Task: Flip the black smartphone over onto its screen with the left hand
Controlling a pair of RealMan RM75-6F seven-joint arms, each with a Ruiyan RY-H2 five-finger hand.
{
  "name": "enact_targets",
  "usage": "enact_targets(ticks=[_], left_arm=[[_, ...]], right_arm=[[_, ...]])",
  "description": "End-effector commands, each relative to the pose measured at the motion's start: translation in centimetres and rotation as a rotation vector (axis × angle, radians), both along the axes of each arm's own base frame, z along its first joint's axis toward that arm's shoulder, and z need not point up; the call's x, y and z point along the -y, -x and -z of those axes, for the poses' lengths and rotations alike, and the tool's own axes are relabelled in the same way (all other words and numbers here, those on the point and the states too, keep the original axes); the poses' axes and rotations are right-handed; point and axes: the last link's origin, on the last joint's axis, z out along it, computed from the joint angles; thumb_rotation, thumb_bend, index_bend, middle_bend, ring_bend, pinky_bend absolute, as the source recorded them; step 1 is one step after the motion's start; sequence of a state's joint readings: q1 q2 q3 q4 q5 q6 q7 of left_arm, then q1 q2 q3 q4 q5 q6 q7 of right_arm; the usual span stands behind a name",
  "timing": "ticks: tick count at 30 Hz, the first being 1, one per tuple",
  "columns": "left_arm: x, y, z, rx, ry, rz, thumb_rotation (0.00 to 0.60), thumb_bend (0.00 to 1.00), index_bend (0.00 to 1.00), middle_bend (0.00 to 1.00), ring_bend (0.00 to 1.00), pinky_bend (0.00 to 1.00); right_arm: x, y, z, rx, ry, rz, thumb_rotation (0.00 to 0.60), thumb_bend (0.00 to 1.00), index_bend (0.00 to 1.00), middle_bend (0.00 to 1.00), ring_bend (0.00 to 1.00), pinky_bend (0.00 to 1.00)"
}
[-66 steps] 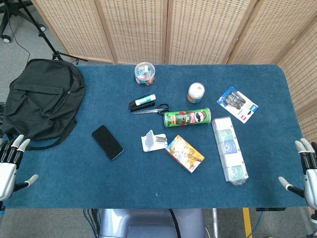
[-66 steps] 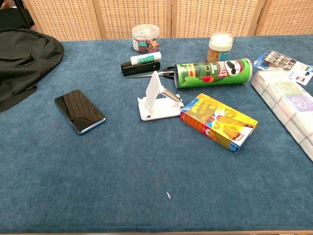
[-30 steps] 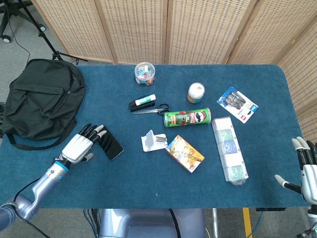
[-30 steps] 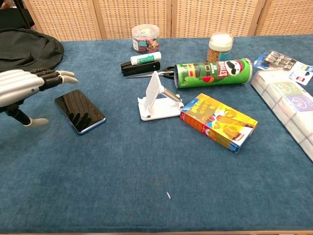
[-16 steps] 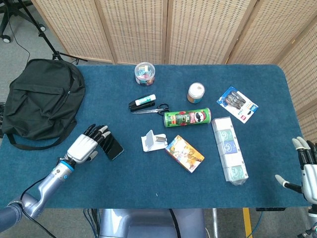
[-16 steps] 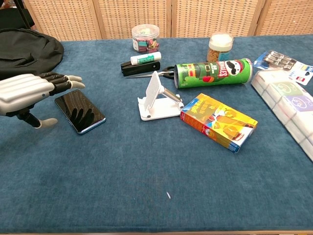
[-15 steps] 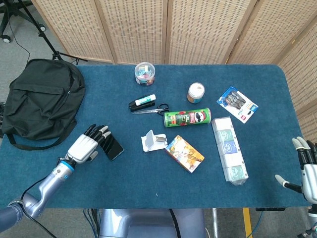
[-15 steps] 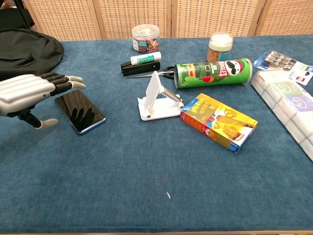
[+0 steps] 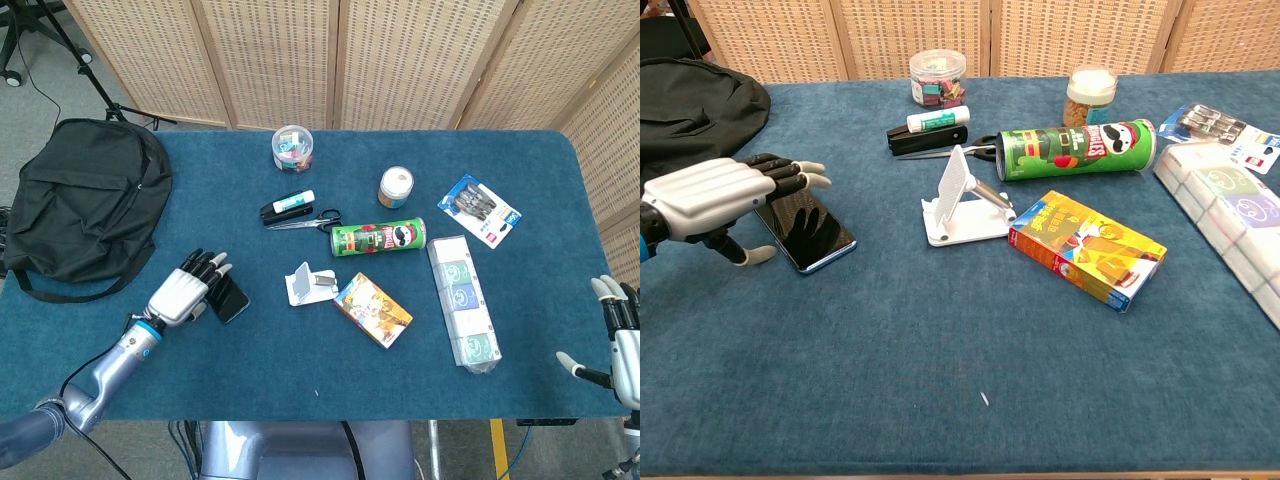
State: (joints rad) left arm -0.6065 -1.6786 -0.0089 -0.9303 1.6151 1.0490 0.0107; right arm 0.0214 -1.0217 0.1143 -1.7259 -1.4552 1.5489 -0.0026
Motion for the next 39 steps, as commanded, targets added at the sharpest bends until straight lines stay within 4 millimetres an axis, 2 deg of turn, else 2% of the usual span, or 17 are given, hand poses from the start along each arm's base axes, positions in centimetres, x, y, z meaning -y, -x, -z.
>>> enact_targets(ticks=[1, 4, 8, 13, 17, 21, 27, 34, 39], left_arm=[[-0.2, -0.1, 0.1, -0.005, -0.002, 0.003, 0.6, 0.38, 0.11, 0.0, 0.0, 0.0], [-0.3, -0.1, 0.4, -0.017, 0.002, 0.005, 0.6, 0.44, 0.17, 0.0, 0.0, 0.0], [-0.3, -0.2, 0.6, -0.021, 0.003, 0.01, 0.6, 0.59, 0.27, 0.0, 0.0, 0.0], [-0.2, 0.0, 0.7, -0.022, 0.002, 0.01, 0.6, 0.64, 0.32, 0.0, 0.0, 0.0], [-0.3, 0.0, 0.5, -0.021, -0.009, 0.027, 0.6, 0.79, 0.41, 0.0, 0.0, 0.0], [-0.4, 0.1, 0.1, -0.042, -0.029, 0.051, 0.6, 0.87, 0.49, 0.0, 0.0, 0.0], [-0.7, 0.1, -0.3, -0.096, -0.054, 0.093, 0.6, 0.91, 0.63, 0.0, 0.0, 0.0], [-0.9, -0.3, -0.4, -0.155, -0.071, 0.142, 0.6, 0.91, 0.66, 0.0, 0.0, 0.0], [-1.9, -1.7, -0.1, -0.163, -0.096, 0.164, 0.6, 0.89, 0.66, 0.0, 0.0, 0.0]], right_arm=[[0.0, 0.0, 0.0, 0.0, -0.001, 0.001, 0.6, 0.0, 0.0, 0.0, 0.0, 0.0], [0.0, 0.0, 0.1, 0.001, -0.006, 0.001, 0.6, 0.0, 0.0, 0.0, 0.0, 0.0], [0.0, 0.0, 0.0, 0.003, -0.006, 0.002, 0.6, 0.0, 0.0, 0.0, 0.0, 0.0], [0.0, 0.0, 0.0, 0.008, -0.008, 0.0, 0.6, 0.0, 0.0, 0.0, 0.0, 0.0], [0.0, 0.0, -0.1, 0.01, -0.007, 0.001, 0.6, 0.0, 0.0, 0.0, 0.0, 0.0], [0.0, 0.0, -0.1, 0.01, -0.01, 0.002, 0.6, 0.0, 0.0, 0.0, 0.0, 0.0], [0.0, 0.1, -0.1, 0.01, -0.015, 0.006, 0.6, 0.0, 0.0, 0.0, 0.0, 0.0], [0.1, 0.1, -0.1, 0.011, -0.017, 0.009, 0.6, 0.0, 0.0, 0.0, 0.0, 0.0], [0.1, 0.1, 0.0, 0.011, -0.022, 0.011, 0.6, 0.0, 0.0, 0.0, 0.0, 0.0]])
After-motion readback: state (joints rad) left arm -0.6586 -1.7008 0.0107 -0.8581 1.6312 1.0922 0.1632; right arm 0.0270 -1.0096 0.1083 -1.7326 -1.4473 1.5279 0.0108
